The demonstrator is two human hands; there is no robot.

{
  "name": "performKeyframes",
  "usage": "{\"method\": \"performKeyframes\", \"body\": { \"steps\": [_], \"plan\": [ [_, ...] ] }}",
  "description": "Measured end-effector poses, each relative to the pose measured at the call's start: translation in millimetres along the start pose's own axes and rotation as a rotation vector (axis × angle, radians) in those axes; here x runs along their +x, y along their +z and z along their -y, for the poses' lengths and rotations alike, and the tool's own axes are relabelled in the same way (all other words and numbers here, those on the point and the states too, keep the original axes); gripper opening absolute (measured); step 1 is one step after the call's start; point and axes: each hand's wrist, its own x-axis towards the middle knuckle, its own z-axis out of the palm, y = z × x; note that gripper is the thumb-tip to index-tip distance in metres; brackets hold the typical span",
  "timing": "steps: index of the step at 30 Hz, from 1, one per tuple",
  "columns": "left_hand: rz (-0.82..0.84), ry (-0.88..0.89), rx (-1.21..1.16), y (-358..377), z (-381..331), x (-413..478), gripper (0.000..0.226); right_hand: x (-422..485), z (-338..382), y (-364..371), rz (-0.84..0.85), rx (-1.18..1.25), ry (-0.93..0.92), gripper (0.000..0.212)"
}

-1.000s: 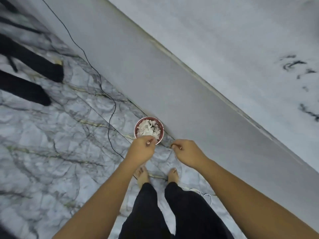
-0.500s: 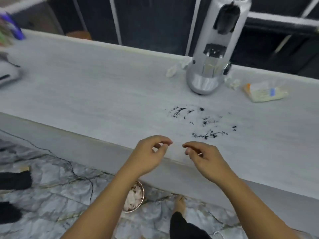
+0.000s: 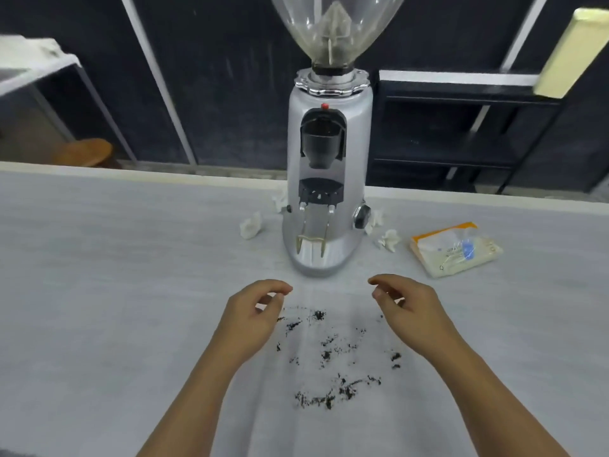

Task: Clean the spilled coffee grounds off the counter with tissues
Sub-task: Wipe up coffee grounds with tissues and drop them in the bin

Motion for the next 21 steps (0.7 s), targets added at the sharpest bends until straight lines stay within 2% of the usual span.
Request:
{"method": "performKeyframes", "body": {
  "steps": [6, 13, 18, 21],
  "plan": [
    [-0.006, -0.018, 0.037, -3, 8, 39, 0.026, 45, -13, -1, -0.119, -0.056, 0.0, 0.03],
    [-0.119, 0.071, 0.089, -16, 22, 95, 0.026, 88, -31, 13, -0.187, -0.254, 0.028, 0.055],
    [-0.259, 0.291, 0.319, -24, 42, 145, 0.035, 116, -38, 20, -0.174, -0.469, 0.106, 0.062],
    [-0.325, 0.286, 0.504, -25, 51, 171, 0.045, 130, -44, 28, -0.184, -0.581, 0.11, 0.059]
  ]
}}
